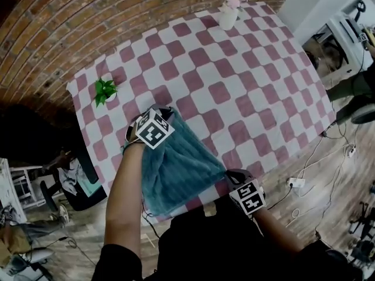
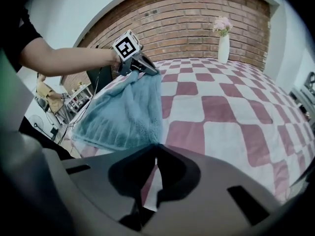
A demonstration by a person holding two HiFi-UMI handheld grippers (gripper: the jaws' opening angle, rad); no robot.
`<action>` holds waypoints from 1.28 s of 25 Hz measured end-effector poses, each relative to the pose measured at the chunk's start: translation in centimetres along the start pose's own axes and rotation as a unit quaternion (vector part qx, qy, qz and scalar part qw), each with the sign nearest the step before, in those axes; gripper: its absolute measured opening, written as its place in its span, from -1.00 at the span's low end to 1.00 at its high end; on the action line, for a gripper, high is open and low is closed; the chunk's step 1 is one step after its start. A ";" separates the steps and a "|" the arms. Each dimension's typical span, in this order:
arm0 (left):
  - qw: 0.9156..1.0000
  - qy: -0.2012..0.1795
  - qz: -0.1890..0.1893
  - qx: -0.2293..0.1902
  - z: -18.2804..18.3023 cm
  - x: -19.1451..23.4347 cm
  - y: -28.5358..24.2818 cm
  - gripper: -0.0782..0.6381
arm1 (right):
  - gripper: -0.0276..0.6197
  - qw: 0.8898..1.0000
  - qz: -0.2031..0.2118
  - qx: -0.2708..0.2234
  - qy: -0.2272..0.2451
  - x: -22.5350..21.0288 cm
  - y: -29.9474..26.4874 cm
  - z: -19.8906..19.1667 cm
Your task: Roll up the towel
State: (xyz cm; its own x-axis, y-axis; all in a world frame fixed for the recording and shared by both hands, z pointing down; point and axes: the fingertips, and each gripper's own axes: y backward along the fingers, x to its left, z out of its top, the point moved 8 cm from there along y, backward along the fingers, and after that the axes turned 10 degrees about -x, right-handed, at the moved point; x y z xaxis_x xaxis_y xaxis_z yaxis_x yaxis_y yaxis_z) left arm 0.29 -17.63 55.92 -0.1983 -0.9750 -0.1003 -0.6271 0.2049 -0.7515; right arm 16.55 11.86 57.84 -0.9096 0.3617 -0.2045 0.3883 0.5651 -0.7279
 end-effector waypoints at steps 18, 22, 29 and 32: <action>0.906 0.154 0.171 -0.355 3.8 3.6 23.3 -0.77 | -0.88 0.945 -0.048 -0.286 0.151 -7.3 8.6 18.5; 0.880 0.130 0.208 -0.407 6.5 3.5 28.9 -0.77 | -0.89 0.906 -0.064 -0.367 0.201 -7.5 11.8 24.8; 0.856 0.070 0.273 -0.434 9.1 1.8 34.7 -0.76 | -0.89 0.854 -0.066 -0.442 0.266 -6.6 15.6 30.9; 0.851 0.054 0.289 -0.435 9.4 0.4 35.6 -0.76 | -0.89 0.847 -0.059 -0.448 0.281 -6.5 16.3 31.4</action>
State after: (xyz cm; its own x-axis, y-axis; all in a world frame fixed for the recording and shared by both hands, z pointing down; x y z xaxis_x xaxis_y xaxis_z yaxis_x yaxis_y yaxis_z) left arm -15.05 -11.56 23.00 -0.7012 -0.6861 -0.1939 -0.7129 0.6794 0.1740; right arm 24.16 -4.52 26.74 -0.8334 0.4180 0.3616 0.4856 0.8662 0.1179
